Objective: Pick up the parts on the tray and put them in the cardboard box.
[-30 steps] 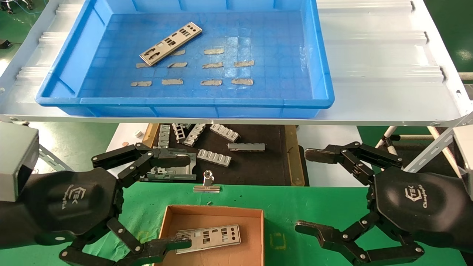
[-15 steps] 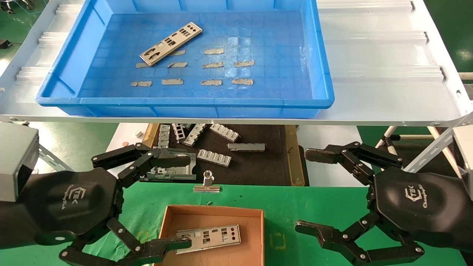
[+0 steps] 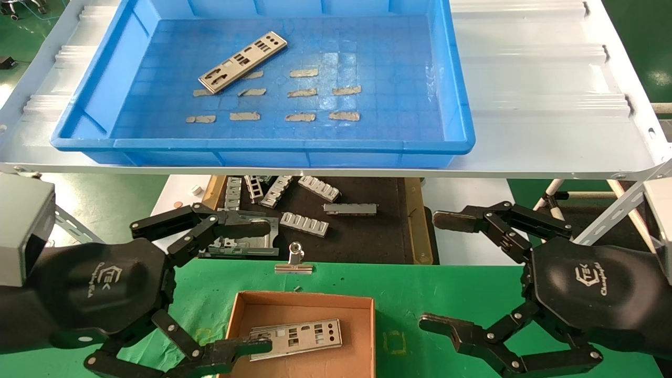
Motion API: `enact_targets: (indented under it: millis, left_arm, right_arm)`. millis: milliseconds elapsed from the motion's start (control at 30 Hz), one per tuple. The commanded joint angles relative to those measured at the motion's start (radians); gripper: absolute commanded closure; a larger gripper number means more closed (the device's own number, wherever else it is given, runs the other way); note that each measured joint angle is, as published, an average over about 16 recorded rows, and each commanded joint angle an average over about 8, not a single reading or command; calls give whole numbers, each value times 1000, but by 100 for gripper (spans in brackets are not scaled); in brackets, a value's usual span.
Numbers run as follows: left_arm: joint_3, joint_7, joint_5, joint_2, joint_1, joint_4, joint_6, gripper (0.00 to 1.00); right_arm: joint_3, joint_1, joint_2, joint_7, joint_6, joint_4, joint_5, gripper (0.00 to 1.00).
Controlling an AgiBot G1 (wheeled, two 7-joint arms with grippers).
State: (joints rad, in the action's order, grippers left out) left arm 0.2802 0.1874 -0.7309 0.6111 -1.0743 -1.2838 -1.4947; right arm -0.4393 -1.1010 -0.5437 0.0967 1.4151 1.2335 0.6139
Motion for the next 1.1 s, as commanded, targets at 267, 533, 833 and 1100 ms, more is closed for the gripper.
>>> enact_targets:
  millis: [267,533,833,1100]
  left_arm:
    - [0,0,0,0,0,0,0,0]
    - [0,0,0,0,0,0,0,0]
    - [0,0,0,0,0,0,0,0]
    - [0,0,0,0,0,0,0,0]
  right_arm:
    - [0,0,0,0,0,0,0,0]
    - [0,0,0,0,0,0,0,0]
    - [0,0,0,0,0,0,0,0]
    - [0,0,0,0,0,0,0,0]
